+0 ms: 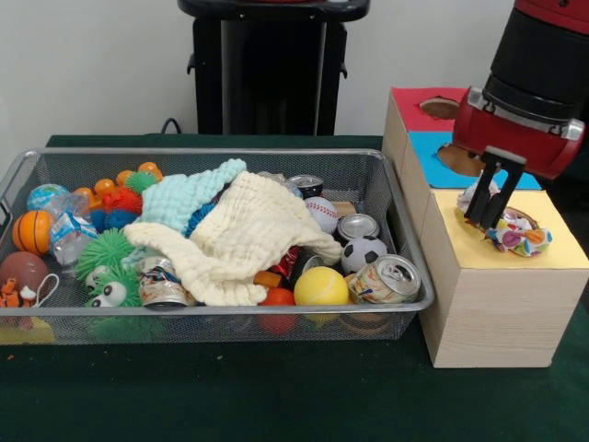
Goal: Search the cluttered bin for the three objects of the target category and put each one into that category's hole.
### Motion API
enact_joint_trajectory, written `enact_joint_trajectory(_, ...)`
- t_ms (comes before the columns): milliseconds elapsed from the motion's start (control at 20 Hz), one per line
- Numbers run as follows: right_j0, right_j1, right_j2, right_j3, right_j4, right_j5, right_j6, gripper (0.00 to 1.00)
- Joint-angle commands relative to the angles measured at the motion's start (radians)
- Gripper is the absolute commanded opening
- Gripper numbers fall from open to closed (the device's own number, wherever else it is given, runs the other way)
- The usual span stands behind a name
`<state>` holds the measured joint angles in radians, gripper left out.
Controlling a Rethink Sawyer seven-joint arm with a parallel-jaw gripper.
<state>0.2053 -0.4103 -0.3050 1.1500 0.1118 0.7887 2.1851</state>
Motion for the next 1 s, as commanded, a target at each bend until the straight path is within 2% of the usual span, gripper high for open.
enact_joint_trajectory(50, 0.015, 0.052, 0.013, 0.089, 0.041, -0.060, 0.294, 0.00)
enact_joint_trajectory(1000, 0.117, 0.085, -0.082, 0.070, 0.109, -0.005, 0.359, 0.00)
